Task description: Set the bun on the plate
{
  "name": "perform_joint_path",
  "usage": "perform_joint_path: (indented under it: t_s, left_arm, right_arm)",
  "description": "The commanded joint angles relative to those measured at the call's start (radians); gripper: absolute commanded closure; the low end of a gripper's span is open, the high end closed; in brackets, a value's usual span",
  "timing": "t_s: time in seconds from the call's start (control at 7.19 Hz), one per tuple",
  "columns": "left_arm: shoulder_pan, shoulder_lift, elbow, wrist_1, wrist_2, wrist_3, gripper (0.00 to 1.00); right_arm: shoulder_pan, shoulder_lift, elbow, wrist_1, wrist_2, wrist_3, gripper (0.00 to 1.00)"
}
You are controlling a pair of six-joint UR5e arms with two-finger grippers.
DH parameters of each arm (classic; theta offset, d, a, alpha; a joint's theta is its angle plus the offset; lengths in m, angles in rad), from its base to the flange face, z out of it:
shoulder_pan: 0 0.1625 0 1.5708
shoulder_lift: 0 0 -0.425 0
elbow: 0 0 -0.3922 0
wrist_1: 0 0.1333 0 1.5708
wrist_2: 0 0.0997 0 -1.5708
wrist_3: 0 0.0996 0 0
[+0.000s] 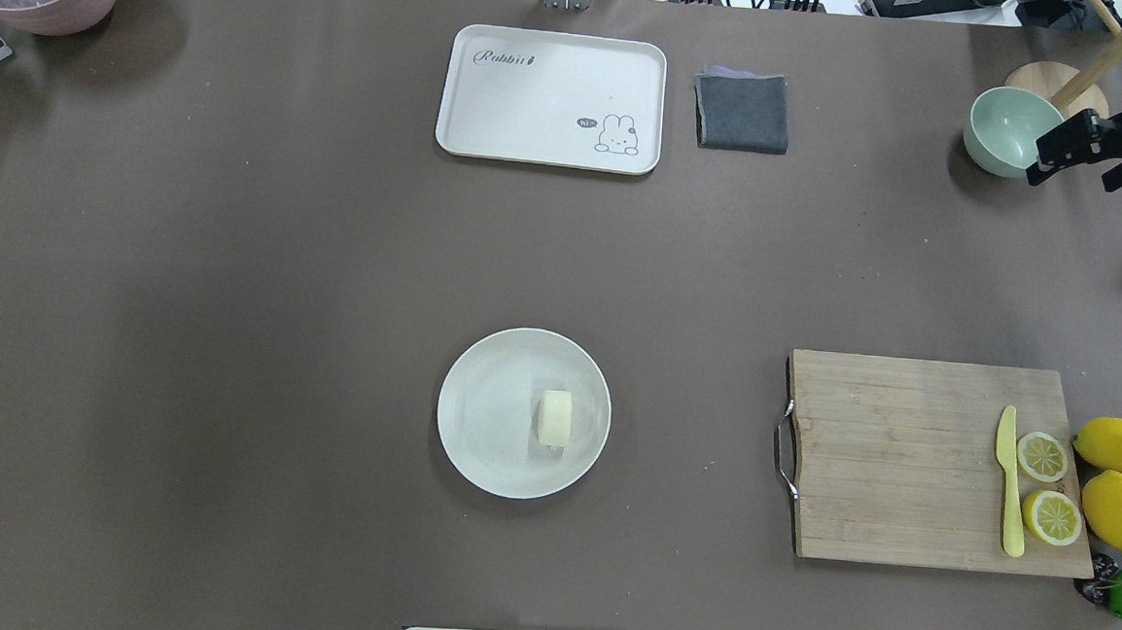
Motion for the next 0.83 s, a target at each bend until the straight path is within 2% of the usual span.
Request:
perform_joint_path:
  t_s: [0.0,0.42,0.56,0.7]
  left_arm:
    - [-0.038,-0.005,-0.019,-0.015,-0.012,-0.008,0.02]
    - [-0.092,0.041,-0.004,-0.02,-0.012,-0.013,0.02]
    - [-0.088,0.044,0.025,-0.035,-0.008,-0.07,0.02]
    - [-0.088,0.047,0.028,-0.099,-0.006,-0.129,0.02]
  right_arm:
    - [0.129,-0.029,0.031,-0.033,0.023,-0.04,0.0]
    - [0.187,-0.062,0.046,-0.063,0.022,-0.144,0.0]
    - [0.186,-0.072,0.048,-0.063,0.023,-0.15,0.0]
    - [0.186,-0.069,0.048,-0.062,0.022,-0.151,0.0]
